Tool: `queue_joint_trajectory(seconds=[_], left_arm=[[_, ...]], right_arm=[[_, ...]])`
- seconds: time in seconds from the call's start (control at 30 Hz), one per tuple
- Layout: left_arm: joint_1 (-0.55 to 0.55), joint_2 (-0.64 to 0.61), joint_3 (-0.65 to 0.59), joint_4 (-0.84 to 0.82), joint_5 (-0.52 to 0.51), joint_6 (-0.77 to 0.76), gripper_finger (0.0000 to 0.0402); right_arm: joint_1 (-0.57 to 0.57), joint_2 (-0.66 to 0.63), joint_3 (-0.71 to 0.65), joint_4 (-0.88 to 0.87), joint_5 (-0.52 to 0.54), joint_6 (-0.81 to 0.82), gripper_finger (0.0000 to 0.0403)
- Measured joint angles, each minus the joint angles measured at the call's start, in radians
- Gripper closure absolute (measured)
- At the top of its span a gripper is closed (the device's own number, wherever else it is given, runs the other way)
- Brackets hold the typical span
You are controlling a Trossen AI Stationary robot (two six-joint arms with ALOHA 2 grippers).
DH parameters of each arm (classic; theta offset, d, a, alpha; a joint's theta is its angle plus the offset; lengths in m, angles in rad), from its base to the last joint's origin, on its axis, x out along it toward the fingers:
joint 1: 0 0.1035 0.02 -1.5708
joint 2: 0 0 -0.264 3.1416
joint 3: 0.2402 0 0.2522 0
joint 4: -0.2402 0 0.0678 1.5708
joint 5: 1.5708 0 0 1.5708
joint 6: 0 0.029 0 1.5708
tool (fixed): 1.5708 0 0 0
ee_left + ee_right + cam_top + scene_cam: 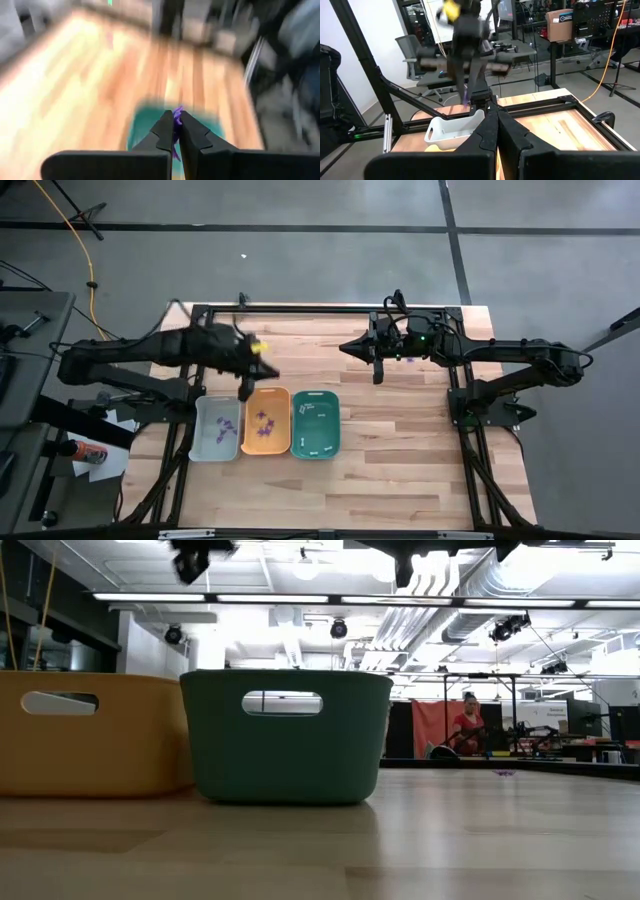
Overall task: Sort Halloween decoration
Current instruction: Put the purple spider toy into the yellow bin
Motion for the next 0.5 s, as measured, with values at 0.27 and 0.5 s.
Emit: queue_joint_trajectory(seconds=[0.27, 0.5], left_arm=[[-0.169, 0.136, -0.024, -0.339, -0.004, 0.027, 0.0402], [-0.2, 0.277, -0.123, -0.323, -0.02, 0.014, 0.0402]], right_arm=[[-0.021, 0.0, 0.0, -0.008, 0.0, 0.0, 0.0403], [-0.024, 0.0, 0.0, -0.014, 0.001, 0.0, 0.0403]])
